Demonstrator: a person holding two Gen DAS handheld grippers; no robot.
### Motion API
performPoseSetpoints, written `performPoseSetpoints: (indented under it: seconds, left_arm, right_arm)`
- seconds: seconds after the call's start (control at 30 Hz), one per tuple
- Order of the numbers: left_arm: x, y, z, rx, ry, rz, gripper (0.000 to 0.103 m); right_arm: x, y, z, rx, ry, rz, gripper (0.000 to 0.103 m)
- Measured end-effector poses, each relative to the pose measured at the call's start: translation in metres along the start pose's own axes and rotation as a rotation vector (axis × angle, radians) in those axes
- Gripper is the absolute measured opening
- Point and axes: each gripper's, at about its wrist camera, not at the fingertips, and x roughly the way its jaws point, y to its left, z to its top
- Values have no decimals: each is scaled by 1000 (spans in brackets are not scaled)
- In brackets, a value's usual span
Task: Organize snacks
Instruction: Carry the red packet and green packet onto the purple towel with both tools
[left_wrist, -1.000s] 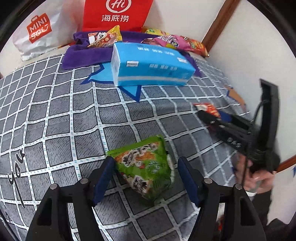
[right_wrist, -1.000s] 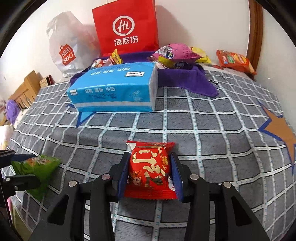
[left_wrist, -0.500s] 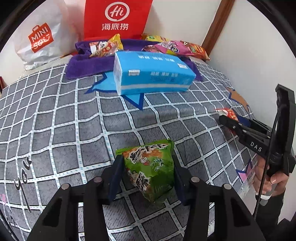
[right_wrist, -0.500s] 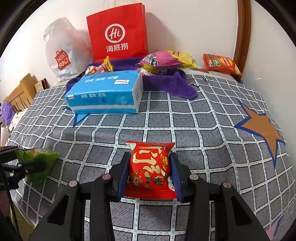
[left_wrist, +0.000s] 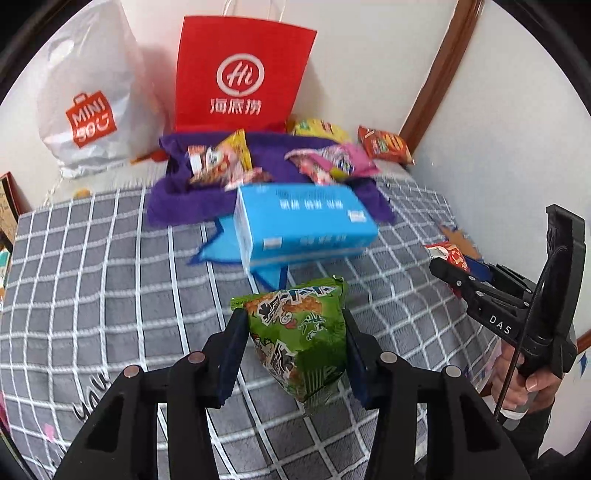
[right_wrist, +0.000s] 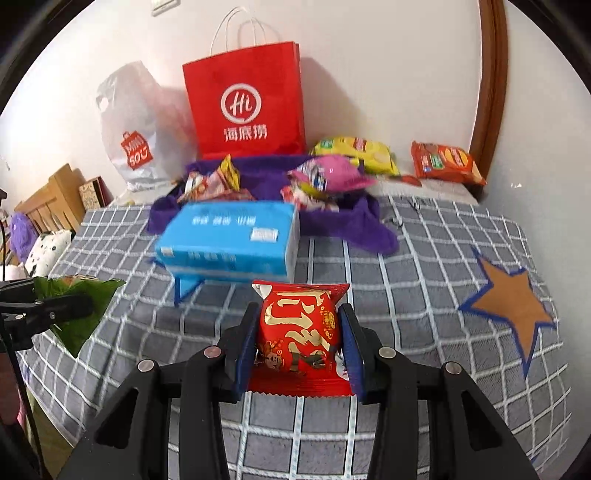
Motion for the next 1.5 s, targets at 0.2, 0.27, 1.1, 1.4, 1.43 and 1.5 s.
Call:
performPoseSetpoints:
  seconds: [0.2,0.27,1.1,1.4,1.43,1.5]
  left_arm:
    - [-3,5,28,5,-18,7,46]
    - [-1,8,34,-1,-15,4,46]
    - [-1,40,104,-55,-51,-1,46]
    - [-2,46,143,-42,-92,8,46]
    - [0,47,147,-42,-93,8,46]
    - [4,49,156,-44,-93,6,46]
  right_arm:
    - [-4,0,34,-13,-39,6,42]
    - [-2,0,46,-13,-49,17,42]
    - [-3,21,114,-91,-62,34,42]
    - [16,24,153,-92,-73,31,42]
    - [19,25,157,-94,-75,25,42]
    - [24,25,162,-97,-76,16,42]
